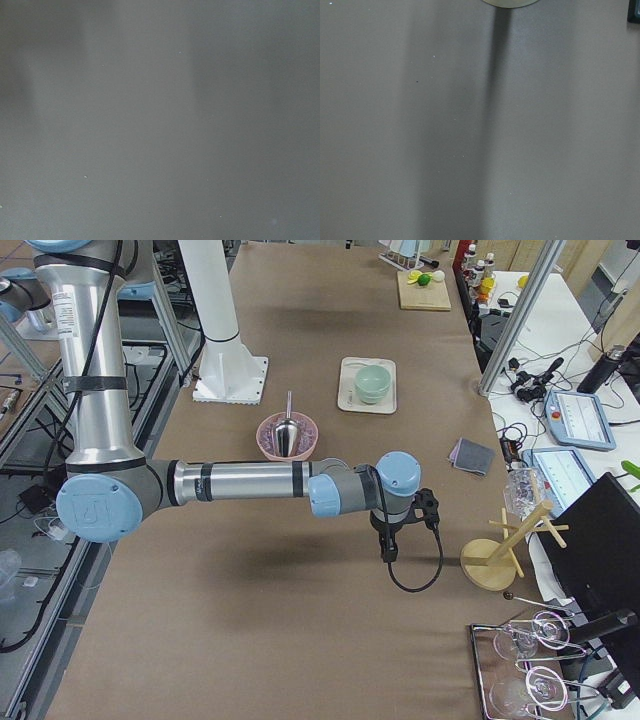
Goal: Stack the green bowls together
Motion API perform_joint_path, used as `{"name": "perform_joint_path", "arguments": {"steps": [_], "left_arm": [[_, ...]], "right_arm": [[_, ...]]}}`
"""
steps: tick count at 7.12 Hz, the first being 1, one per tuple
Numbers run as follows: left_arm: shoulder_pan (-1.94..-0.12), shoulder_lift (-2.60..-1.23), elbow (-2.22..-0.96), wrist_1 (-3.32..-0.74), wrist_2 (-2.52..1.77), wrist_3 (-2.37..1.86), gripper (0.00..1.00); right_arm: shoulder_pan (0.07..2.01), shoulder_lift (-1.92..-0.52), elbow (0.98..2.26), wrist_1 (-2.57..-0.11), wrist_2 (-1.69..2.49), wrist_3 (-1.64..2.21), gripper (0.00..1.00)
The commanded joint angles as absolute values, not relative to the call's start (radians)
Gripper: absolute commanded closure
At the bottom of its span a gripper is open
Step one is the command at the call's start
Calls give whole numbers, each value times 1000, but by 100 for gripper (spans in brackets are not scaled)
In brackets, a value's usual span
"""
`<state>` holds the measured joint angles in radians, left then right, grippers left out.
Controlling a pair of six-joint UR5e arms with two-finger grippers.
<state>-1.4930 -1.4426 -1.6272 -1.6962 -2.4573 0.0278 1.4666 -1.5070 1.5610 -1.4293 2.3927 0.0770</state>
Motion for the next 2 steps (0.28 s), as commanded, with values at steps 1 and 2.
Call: {"name": "perform_joint_path", "arguments": {"steps": [1, 2], "left_arm": [[-1493, -1440, -1629, -1697, -2457, 28, 1], [-1493, -1440, -1634, -1697, -2464, 28, 1]], "right_arm": [[1466, -1506, 1560, -1428, 2391, 77, 0], [1465, -1502, 1556, -1430, 2390, 77, 0]]}}
